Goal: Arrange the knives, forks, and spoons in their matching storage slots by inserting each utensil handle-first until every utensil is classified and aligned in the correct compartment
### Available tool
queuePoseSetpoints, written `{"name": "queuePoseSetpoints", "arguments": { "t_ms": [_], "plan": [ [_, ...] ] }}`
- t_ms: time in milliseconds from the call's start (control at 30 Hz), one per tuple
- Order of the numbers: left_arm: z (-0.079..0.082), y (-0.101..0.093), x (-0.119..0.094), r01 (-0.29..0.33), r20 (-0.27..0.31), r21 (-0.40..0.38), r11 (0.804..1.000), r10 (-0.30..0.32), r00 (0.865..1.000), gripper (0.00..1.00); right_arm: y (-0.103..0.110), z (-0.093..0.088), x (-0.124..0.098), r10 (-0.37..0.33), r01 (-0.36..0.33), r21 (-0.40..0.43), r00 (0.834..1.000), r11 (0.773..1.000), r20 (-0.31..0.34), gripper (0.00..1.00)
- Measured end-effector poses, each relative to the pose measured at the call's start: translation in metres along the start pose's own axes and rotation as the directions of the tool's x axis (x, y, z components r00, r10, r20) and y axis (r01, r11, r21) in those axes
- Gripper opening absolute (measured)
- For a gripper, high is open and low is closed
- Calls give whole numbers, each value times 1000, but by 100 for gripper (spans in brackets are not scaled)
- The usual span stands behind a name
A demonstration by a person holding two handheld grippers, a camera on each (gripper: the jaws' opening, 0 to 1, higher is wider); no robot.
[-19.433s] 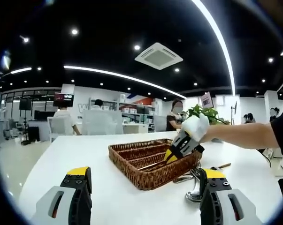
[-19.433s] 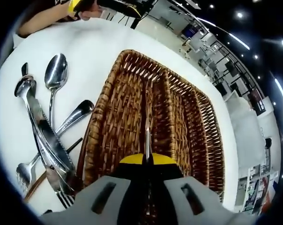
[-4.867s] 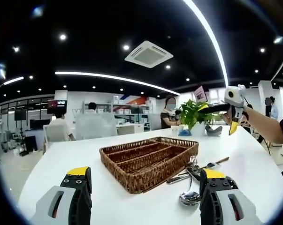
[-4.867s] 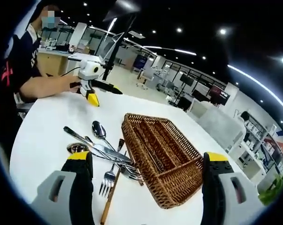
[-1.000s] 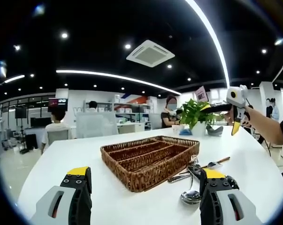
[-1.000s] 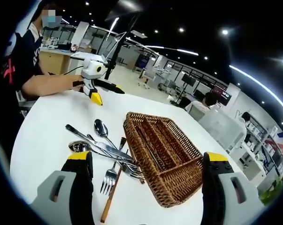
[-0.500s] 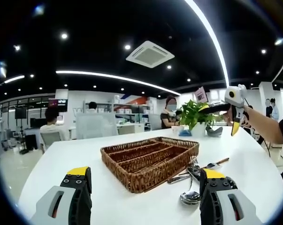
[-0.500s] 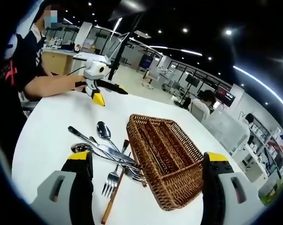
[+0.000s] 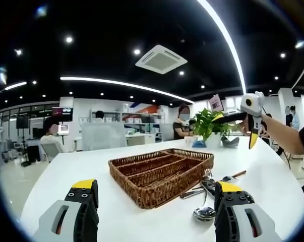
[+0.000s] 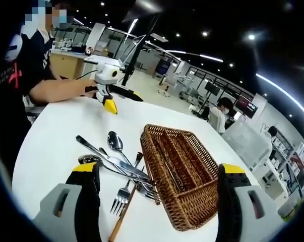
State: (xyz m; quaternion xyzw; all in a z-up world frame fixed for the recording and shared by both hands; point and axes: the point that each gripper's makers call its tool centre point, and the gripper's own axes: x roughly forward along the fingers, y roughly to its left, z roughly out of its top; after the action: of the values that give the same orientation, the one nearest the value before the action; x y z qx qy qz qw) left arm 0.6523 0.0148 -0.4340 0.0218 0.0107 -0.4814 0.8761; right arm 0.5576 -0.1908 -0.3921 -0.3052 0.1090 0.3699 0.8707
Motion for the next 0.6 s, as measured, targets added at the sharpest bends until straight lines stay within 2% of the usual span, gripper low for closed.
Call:
{"name": "queuePoseSetpoints", "arguments": {
  "t_ms": [267, 333, 600],
  "plan": [
    [0, 4, -1, -6, 3, -6, 1000, 6, 1000, 100, 4, -1, 7, 23, -23, 0, 1000, 1000, 3, 100],
    [2, 4, -2, -7, 10, -7, 1000, 7, 1000, 100, 8, 2, 11, 39, -38, -19, 999, 999, 19, 100],
    [1, 6, -1, -9, 8, -3, 1000, 9, 1000, 100, 18, -1, 21, 91, -90, -86, 996, 992, 12, 99]
  ]
}}
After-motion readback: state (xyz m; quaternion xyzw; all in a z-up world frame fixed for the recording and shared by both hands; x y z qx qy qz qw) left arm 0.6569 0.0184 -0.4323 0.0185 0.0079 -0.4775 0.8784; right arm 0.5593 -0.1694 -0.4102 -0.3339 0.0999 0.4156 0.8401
